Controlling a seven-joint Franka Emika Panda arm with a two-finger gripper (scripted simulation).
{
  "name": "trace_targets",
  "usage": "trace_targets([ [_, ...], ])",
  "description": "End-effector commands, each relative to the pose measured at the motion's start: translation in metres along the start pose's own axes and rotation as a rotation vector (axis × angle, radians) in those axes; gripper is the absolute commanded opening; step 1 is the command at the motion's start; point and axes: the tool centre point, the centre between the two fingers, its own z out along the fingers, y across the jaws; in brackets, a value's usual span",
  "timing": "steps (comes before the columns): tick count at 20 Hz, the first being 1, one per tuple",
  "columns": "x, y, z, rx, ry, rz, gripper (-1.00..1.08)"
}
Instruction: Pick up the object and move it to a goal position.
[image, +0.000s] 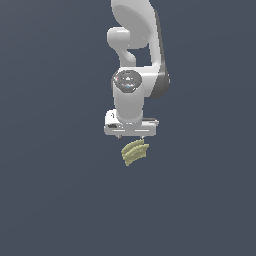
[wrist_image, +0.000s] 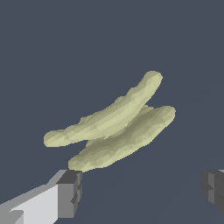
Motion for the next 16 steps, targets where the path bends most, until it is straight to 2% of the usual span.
trace_targets([
  [1,0.0002,-0.0004,-0.0001,0.0,0.001,0.007,1.0],
  [9,0.002,-0.0017,0.0,-0.002,0.007,0.089,1.0],
  [16,0.0051,-0.0039,-0.0001,-0.005,0.017,0.223,1.0],
])
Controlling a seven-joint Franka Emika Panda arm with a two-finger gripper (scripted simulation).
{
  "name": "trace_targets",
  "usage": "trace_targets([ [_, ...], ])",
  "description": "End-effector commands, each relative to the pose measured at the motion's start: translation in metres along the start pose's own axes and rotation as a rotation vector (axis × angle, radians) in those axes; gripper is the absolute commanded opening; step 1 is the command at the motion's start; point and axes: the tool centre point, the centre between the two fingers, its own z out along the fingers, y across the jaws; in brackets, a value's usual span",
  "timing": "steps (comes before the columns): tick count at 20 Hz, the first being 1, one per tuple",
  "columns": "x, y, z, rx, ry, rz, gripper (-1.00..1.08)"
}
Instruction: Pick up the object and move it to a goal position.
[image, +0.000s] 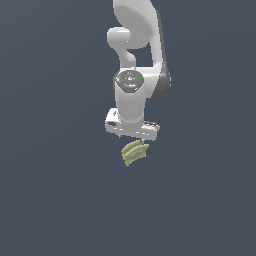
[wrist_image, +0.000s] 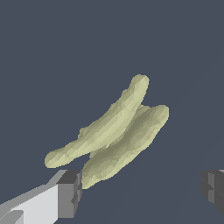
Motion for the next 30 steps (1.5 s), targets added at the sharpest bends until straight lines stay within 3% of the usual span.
trace_targets([
  [1,0.001,-0.001,0.0,-0.001,0.005,0.057,1.0],
  [30,0.015,-0.017,-0.003,0.01,0.067,0.752,1.0],
])
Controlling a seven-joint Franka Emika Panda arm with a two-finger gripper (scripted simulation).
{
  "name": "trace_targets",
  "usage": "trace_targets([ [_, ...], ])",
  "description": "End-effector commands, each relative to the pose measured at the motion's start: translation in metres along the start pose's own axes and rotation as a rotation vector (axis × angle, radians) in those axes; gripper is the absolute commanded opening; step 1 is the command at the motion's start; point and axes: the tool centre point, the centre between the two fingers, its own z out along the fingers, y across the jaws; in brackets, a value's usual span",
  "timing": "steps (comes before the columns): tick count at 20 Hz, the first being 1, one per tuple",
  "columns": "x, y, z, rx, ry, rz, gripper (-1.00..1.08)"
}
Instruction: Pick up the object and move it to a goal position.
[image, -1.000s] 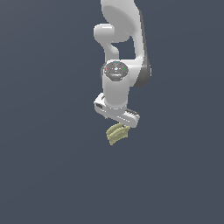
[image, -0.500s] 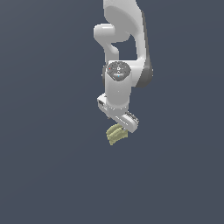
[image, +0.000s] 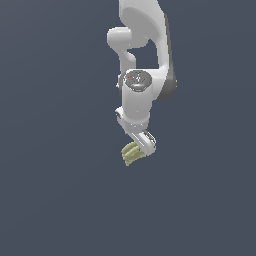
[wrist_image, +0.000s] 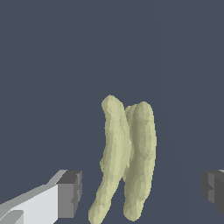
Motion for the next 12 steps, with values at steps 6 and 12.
trace_targets([
  [6,0.0001,-0.0029,-0.0006,0.005,0.008,0.098,1.0],
  [12,0.0001,-0.0036,-0.0008,0.006,0.01,0.121,1.0],
])
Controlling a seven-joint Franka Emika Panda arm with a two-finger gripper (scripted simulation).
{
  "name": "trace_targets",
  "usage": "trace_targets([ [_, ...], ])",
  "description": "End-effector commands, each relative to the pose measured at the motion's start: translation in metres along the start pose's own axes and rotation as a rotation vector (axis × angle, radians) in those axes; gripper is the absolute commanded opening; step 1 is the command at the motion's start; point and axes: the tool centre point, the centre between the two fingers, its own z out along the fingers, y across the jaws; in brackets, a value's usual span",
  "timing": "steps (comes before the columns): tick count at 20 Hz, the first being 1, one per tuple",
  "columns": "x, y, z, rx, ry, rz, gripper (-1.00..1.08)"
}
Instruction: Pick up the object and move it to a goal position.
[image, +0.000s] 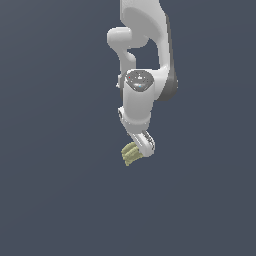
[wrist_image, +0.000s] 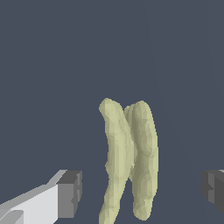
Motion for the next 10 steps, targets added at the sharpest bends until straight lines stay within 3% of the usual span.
trace_targets([
  [1,0.0,0.0,0.0,0.0,0.0,0.0,1.0],
  [10,0.0,0.001,0.031,0.0,0.0,0.003,1.0],
])
